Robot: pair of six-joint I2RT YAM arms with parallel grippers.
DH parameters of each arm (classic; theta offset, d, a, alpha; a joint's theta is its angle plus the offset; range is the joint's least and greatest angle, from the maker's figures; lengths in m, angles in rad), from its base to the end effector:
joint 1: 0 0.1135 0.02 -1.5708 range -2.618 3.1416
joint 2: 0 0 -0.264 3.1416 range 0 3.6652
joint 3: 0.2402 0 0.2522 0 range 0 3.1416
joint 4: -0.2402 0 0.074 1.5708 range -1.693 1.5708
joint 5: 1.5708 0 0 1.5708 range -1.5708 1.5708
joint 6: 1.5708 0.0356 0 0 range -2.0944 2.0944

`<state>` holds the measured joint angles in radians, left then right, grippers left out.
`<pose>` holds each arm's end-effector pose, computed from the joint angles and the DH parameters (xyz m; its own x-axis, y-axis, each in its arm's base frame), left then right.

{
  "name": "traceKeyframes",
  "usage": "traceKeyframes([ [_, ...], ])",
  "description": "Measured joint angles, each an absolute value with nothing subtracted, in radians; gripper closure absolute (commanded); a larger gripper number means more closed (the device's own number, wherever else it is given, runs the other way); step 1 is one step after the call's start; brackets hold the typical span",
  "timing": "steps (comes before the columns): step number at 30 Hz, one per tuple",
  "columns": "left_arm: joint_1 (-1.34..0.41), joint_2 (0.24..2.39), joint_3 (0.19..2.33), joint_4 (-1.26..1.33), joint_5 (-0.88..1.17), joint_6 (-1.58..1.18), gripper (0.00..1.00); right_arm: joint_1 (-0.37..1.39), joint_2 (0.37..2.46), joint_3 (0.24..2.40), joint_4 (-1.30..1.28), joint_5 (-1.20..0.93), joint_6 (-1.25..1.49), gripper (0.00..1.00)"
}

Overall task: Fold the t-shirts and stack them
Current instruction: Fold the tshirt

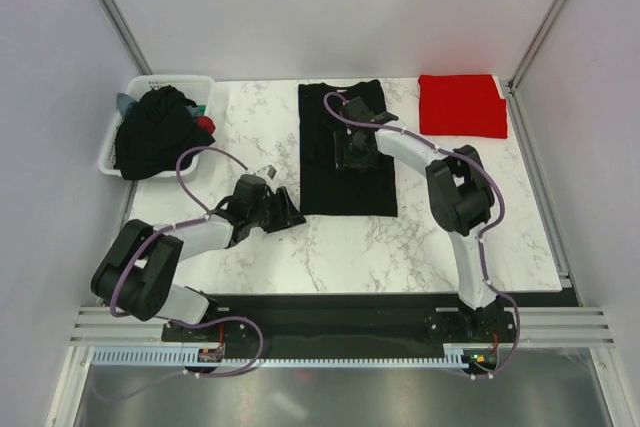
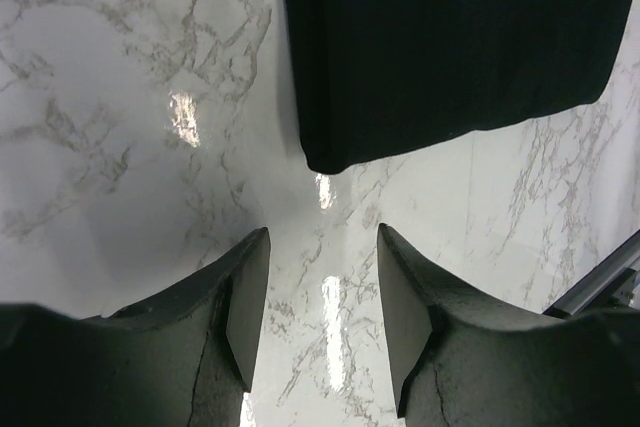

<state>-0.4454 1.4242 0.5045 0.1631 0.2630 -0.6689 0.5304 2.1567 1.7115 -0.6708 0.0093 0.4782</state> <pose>0.2274 -0.1188 0.1418 -0.8498 -0.2579 -0.4598 0.0761 0.8031 -0.5909 0.3979 0.2329 0.1837 -0.9192 -0.0056 -0.3939 -0.0894 0.9768 0.1947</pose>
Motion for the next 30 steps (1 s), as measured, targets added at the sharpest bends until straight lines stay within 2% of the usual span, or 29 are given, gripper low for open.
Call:
traceKeyframes([
  [9,-0.445,1.467,0.507,0.242,0.271,-0.669,0.47,0.519,2.321,1.944,-0.757,0.092,0.428,0.3],
  [15,-0.445,1.468,0.507,0.245,0.271,-0.67,0.47,0.488,2.445,2.228,-0.826,0.143,0.385,0.3],
  [18,-0.445,1.468,0.506,0.247,0.271,-0.67,0.47,0.472,2.442,2.32,-0.817,0.183,0.358,0.29],
  [20,-0.445,1.469,0.506,0.25,0.271,-0.67,0.47,0.466,2.398,2.289,-0.78,0.204,0.343,0.28],
  [23,-0.445,1.474,0.506,0.26,0.271,-0.67,0.48,0.486,2.251,2.123,-0.73,0.242,0.323,0.27],
  [26,-0.445,1.479,0.506,0.268,0.271,-0.672,0.48,0.538,2.116,1.965,-0.689,0.249,0.32,0.29],
  [30,-0.445,1.48,0.506,0.27,0.271,-0.673,0.48,0.595,2.037,1.794,-0.633,0.212,0.337,0.33],
])
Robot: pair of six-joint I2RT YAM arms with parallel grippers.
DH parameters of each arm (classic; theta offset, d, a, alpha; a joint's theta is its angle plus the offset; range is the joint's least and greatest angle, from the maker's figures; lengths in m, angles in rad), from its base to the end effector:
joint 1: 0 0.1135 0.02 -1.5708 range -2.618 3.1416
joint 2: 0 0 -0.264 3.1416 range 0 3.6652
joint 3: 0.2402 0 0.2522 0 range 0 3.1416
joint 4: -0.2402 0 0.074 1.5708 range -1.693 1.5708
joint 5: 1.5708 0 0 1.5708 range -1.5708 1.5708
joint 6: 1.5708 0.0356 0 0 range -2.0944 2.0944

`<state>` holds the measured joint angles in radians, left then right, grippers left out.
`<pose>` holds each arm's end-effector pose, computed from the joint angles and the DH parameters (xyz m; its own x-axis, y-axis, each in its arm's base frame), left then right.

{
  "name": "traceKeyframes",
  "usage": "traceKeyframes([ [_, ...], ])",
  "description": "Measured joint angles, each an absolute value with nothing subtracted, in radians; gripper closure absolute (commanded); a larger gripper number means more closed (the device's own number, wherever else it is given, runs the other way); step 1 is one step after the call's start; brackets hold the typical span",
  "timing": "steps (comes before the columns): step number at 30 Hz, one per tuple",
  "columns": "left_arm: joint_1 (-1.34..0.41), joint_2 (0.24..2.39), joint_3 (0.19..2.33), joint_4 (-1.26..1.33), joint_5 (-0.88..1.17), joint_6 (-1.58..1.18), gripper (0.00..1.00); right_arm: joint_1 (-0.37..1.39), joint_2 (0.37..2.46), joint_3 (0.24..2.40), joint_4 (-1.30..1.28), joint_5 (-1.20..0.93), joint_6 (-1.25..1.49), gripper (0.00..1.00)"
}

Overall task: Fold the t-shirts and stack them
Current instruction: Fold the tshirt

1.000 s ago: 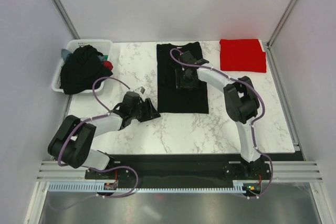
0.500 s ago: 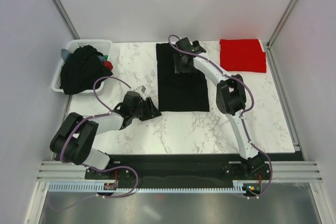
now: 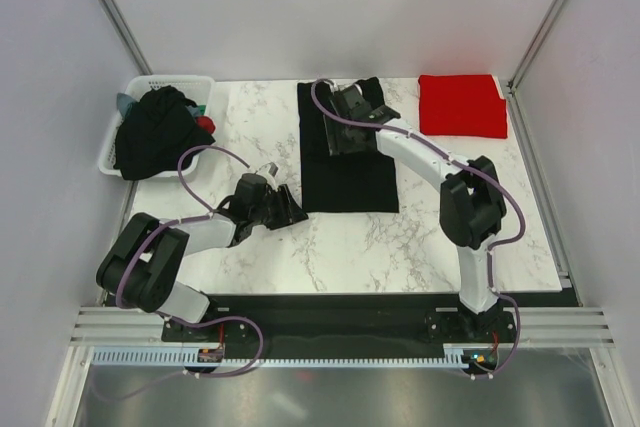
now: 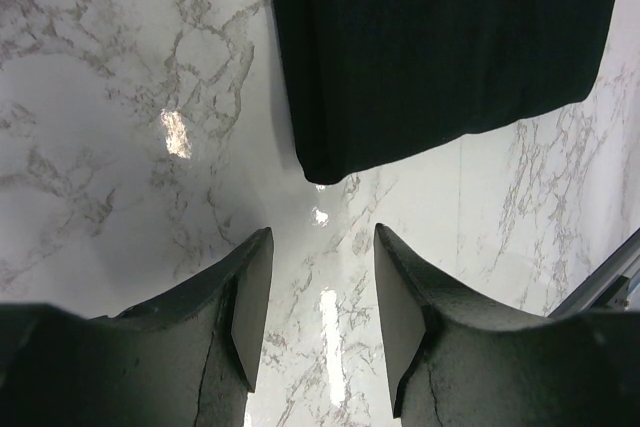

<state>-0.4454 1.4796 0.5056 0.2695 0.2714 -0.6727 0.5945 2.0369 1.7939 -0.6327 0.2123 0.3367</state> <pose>0.2357 -0.1231 0.1374 -0.8306 -0.2687 -0.4878 0.1046 0.7850 -0.6106 0.3857 0.2517 0.2651 -0.7445 -0.1135 -0.6580 -0.2011 0.9778 0.0589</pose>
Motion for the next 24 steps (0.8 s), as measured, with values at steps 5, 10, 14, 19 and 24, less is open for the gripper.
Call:
traceKeyframes([
  [5,-0.445,1.48,0.506,0.27,0.271,-0.673,0.48,0.59,2.092,1.719,-0.621,0.149,0.356,0.34],
  [10,-0.445,1.48,0.506,0.271,0.271,-0.673,0.48,0.576,2.167,1.734,-0.63,0.13,0.363,0.33],
  [14,-0.445,1.481,0.506,0.272,0.271,-0.673,0.48,0.575,2.253,1.848,-0.659,0.147,0.354,0.33],
  [19,-0.445,1.481,0.505,0.272,0.271,-0.673,0.48,0.549,2.381,2.075,-0.695,0.166,0.352,0.31],
  [24,-0.445,1.481,0.504,0.274,0.271,-0.673,0.48,0.489,2.476,2.286,-0.723,0.17,0.352,0.31],
])
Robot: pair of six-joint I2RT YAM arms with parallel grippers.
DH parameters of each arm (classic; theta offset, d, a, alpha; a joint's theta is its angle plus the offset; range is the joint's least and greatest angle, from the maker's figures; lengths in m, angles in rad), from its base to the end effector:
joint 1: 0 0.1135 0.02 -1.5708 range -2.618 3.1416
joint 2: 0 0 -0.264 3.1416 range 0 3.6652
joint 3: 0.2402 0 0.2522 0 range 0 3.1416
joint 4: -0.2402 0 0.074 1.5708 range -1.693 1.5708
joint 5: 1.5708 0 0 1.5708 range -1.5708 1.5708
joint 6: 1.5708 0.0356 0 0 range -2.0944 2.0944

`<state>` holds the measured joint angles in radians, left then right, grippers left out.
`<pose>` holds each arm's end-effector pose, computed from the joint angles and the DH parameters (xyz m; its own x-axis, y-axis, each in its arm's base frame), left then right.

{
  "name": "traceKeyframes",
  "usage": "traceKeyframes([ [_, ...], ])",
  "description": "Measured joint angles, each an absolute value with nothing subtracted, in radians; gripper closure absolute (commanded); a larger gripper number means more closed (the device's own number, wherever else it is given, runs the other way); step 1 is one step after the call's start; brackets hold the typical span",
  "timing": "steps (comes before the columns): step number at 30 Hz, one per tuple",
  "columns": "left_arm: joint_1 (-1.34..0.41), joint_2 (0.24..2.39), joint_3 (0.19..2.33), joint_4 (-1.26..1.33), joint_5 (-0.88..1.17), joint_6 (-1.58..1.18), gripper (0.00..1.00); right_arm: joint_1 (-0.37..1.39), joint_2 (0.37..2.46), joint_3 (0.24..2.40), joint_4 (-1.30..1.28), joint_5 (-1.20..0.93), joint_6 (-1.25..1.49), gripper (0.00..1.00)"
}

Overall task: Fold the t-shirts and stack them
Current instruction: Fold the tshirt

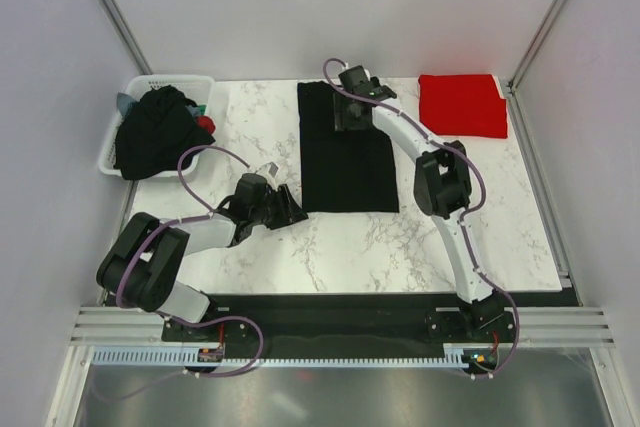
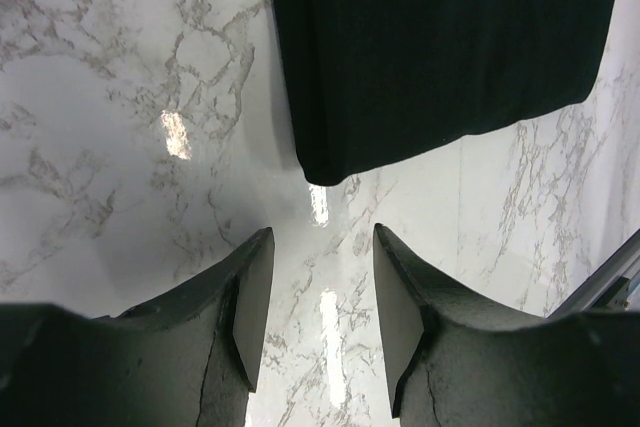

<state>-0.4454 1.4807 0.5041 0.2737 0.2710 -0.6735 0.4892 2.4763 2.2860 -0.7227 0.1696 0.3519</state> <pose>0.2357 -0.1231 0.1370 -0.8299 -0.2698 -0.4884 0.1047 0.7846 -0.6111 0.4850 0.2514 0.2027 -0.7840 -0.0325 -0.6200 -0.1085 0.9904 0.0853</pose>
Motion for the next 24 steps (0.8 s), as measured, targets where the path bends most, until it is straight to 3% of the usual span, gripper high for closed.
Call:
traceKeyframes([
  [3,-0.445,1.481,0.501,0.281,0.271,-0.674,0.45,0.458,2.402,2.202,-0.697,0.167,0.352,0.27],
  [6,-0.445,1.475,0.494,0.293,0.272,-0.676,0.43,0.455,2.176,1.894,-0.649,0.16,0.356,0.21],
  [7,-0.445,1.471,0.492,0.294,0.271,-0.676,0.43,0.459,2.098,1.806,-0.648,0.162,0.36,0.16],
  [8,-0.445,1.46,0.486,0.29,0.271,-0.676,0.43,0.463,1.994,1.699,-0.637,0.159,0.371,0.05],
  [9,-0.446,1.448,0.48,0.286,0.271,-0.676,0.42,0.465,1.898,1.602,-0.626,0.16,0.384,0.02],
  [13,-0.451,1.399,0.473,0.274,0.263,-0.684,0.43,0.463,1.504,1.247,-0.553,0.13,0.437,0.03],
  [16,-0.456,1.383,0.475,0.265,0.25,-0.702,0.43,0.433,1.353,1.04,-0.482,0.085,0.481,0.06],
  [20,-0.458,1.382,0.48,0.252,0.236,-0.732,0.44,0.353,1.329,0.794,-0.424,-0.01,0.527,0.14],
  [24,-0.458,1.382,0.497,0.235,0.228,-0.756,0.44,0.295,1.355,0.702,-0.401,-0.074,0.545,0.19],
])
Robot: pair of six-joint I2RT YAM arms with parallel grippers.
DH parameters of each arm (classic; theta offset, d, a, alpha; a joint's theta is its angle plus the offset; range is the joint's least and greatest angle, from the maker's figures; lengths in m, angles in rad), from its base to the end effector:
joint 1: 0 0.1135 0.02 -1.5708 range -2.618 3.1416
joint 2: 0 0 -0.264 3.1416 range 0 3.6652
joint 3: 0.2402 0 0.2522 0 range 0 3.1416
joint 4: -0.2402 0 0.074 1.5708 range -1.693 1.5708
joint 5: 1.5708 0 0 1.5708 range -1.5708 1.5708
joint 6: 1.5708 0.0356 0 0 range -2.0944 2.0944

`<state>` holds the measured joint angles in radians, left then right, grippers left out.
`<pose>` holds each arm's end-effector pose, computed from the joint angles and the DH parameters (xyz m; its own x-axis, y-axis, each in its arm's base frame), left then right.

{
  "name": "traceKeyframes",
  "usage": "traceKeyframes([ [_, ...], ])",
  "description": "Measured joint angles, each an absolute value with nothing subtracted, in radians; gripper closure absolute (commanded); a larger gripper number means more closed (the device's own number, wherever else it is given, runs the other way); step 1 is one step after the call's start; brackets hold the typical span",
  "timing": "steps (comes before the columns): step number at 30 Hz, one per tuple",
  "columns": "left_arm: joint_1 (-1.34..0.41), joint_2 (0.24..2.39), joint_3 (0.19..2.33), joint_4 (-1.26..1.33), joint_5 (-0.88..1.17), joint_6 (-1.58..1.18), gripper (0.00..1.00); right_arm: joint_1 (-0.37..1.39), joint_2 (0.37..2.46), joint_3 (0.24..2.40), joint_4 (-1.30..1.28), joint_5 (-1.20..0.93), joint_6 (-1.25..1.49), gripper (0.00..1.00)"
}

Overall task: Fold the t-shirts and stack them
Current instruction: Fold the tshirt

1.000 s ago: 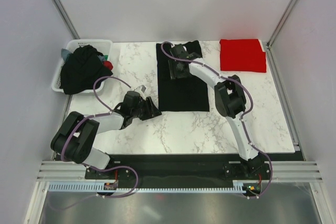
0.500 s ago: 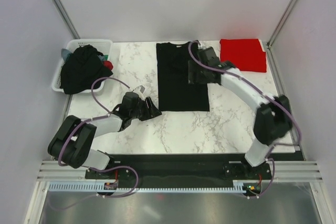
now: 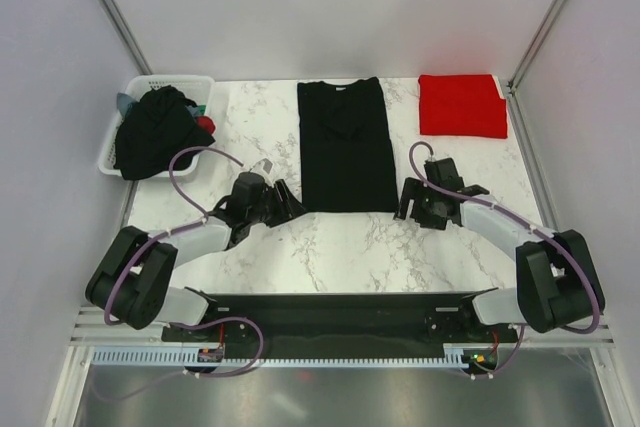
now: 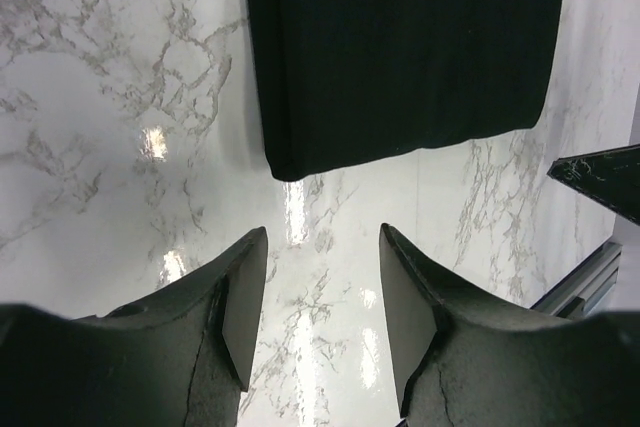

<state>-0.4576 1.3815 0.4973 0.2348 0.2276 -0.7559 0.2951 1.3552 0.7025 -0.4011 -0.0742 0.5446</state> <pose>0.2284 -0.1214 0.1556 -0.8006 -0.3506 -0.4859 0.0584 0.7614 -0.6456 0.2372 0.0749 0.1751 -0.8798 0.2726 -0.3894 0.1528 0.9380 0.3112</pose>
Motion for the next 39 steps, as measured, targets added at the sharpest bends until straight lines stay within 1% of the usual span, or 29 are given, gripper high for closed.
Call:
traceKeyframes([
  [1,-0.458,1.382,0.501,0.234,0.221,-0.76,0.44,0.289,1.361,0.699,-0.386,-0.088,0.546,0.22],
  [6,-0.458,1.397,0.528,0.233,0.201,-0.778,0.45,0.266,1.438,0.695,-0.263,-0.167,0.55,0.29],
  [7,-0.458,1.405,0.534,0.233,0.199,-0.779,0.46,0.263,1.455,0.694,-0.237,-0.19,0.553,0.35],
  [9,-0.458,1.423,0.544,0.234,0.19,-0.782,0.47,0.257,1.479,0.692,-0.181,-0.215,0.557,0.4],
  [10,-0.458,1.433,0.548,0.235,0.187,-0.784,0.48,0.254,1.492,0.691,-0.154,-0.229,0.559,0.45],
  [12,-0.458,1.458,0.553,0.241,0.184,-0.786,0.49,0.249,1.516,0.686,-0.101,-0.259,0.564,0.51],
  [13,-0.458,1.47,0.554,0.241,0.184,-0.787,0.5,0.247,1.528,0.685,-0.077,-0.274,0.568,0.57],
  [16,-0.458,1.509,0.557,0.245,0.183,-0.788,0.5,0.24,1.557,0.685,-0.036,-0.304,0.574,0.63],
  [27,-0.458,1.569,0.566,0.323,0.186,-0.799,0.53,0.235,1.586,0.68,0.015,-0.348,0.574,0.68],
  [30,-0.458,1.578,0.566,0.334,0.185,-0.804,0.59,0.234,1.586,0.678,0.018,-0.348,0.574,0.71],
  [31,-0.458,1.583,0.566,0.339,0.185,-0.807,0.63,0.234,1.587,0.678,0.019,-0.348,0.574,0.73],
  [32,-0.458,1.588,0.566,0.345,0.185,-0.813,0.65,0.233,1.588,0.677,0.021,-0.348,0.574,0.74],
  [33,-0.458,1.593,0.566,0.35,0.184,-0.817,0.68,0.233,1.588,0.677,0.022,-0.348,0.574,0.78],
  [34,-0.458,1.6,0.567,0.356,0.184,-0.823,0.75,0.234,1.589,0.676,0.023,-0.348,0.573,0.79],
  [35,-0.458,1.605,0.567,0.358,0.181,-0.826,0.77,0.234,1.591,0.675,0.024,-0.351,0.574,0.81],
  [36,-0.458,1.611,0.567,0.363,0.175,-0.833,0.79,0.234,1.592,0.675,0.024,-0.351,0.574,0.85],
  [37,-0.459,1.613,0.567,0.366,0.173,-0.836,0.87,0.234,1.593,0.675,0.024,-0.351,0.573,0.88],
  [38,-0.461,1.615,0.568,0.368,0.166,-0.841,0.9,0.234,1.593,0.674,0.024,-0.351,0.574,0.92],
  [39,-0.463,1.617,0.568,0.369,0.161,-0.842,0.92,0.234,1.594,0.674,0.024,-0.352,0.575,1.0],
])
